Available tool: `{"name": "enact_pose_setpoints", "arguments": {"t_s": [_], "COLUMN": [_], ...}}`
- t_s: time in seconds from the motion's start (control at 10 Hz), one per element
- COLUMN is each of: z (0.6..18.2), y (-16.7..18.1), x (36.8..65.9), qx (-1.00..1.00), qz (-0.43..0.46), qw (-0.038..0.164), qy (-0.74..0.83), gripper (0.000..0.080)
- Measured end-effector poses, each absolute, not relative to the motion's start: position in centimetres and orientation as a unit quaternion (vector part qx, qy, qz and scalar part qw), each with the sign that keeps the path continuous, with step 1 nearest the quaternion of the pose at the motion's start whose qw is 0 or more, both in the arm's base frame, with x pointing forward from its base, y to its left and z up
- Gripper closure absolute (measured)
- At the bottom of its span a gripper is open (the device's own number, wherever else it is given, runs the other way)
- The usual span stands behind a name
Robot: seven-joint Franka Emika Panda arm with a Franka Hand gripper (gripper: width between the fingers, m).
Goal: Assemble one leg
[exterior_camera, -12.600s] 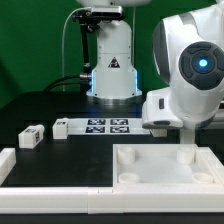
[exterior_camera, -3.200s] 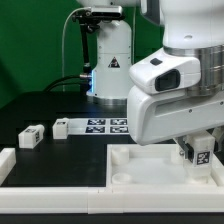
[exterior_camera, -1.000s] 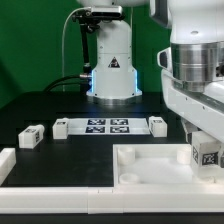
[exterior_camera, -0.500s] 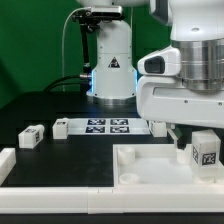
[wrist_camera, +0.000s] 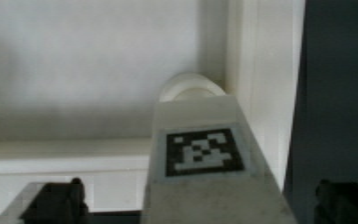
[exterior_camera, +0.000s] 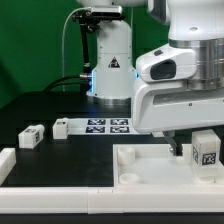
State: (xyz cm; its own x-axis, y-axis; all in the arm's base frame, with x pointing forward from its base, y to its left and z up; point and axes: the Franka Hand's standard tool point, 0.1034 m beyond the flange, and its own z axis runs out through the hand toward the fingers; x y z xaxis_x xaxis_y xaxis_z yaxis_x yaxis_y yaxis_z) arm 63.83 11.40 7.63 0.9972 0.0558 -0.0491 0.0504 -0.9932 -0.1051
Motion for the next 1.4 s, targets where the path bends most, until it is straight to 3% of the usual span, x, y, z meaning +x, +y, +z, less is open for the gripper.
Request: {"name": "enact_pose_setpoints", "arguments": {"t_s": [0.2, 0.3, 0.4, 0.6, 1.4], "z": [7.61, 7.61, 7.6, 7.61, 7.45], "y": [11.4, 11.4, 11.41, 11.41, 11.11], "x": [63.82, 63.82, 63.82, 63.86, 63.47], "qx": [-0.998, -0.998, -0.998, -0.998, -0.849], "qz": [0.026, 0.026, 0.026, 0.026, 0.04], "qw": [0.052, 0.052, 0.052, 0.052, 0.021], "qy": [-0.027, -0.027, -0.025, 0.004, 0.527], "gripper": [0.041, 0.041, 0.0509, 0.0509, 0.0508]}}
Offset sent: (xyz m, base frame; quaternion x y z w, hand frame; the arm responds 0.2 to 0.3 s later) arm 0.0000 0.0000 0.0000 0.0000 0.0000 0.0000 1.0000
